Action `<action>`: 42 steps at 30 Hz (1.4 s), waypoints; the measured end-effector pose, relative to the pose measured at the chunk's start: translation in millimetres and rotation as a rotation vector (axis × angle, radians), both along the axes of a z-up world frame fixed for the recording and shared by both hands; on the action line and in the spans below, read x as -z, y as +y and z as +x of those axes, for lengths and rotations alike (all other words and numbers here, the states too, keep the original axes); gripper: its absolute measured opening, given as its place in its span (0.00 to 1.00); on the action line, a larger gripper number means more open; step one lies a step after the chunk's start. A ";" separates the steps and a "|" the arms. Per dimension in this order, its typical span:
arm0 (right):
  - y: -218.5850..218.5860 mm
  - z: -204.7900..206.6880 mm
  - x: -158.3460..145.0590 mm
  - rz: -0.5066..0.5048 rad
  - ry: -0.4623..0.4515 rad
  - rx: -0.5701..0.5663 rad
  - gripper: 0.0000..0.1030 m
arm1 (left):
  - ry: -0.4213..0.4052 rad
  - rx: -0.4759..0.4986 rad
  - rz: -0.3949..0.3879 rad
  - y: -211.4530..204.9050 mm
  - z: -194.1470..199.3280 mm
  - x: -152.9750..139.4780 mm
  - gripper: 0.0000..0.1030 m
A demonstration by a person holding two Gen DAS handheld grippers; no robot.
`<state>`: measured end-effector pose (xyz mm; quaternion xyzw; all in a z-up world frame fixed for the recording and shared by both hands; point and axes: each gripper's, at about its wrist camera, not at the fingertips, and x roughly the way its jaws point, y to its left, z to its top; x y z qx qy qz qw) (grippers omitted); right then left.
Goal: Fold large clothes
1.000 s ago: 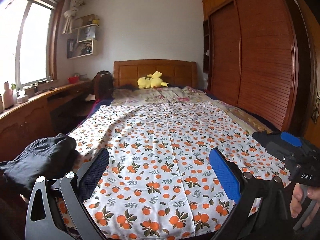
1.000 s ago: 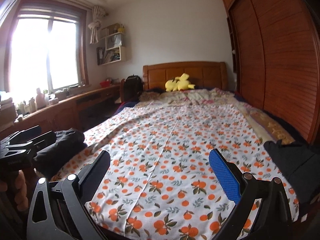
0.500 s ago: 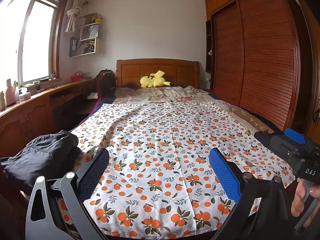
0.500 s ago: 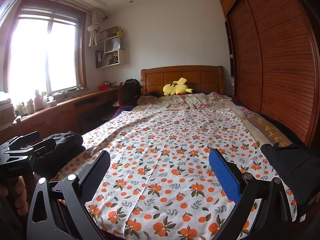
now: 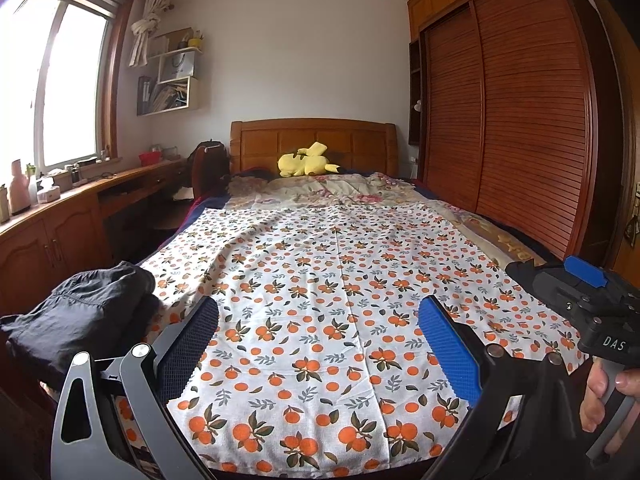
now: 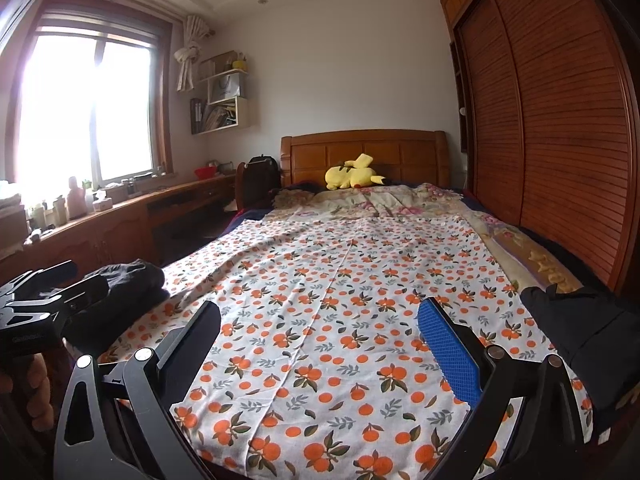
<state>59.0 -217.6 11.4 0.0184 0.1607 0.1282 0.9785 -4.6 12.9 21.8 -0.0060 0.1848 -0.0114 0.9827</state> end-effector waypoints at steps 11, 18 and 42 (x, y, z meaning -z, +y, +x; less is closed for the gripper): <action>-1.7 -0.3 1.7 0.002 0.000 0.002 0.93 | -0.006 0.003 0.001 -3.7 -4.6 0.3 0.98; -1.6 -0.4 1.5 0.002 -0.001 0.002 0.93 | -0.006 0.005 -0.001 -4.5 -5.3 0.4 0.98; -1.8 -0.5 2.3 0.002 -0.001 0.002 0.93 | -0.007 0.003 0.003 1.6 -6.7 1.4 0.98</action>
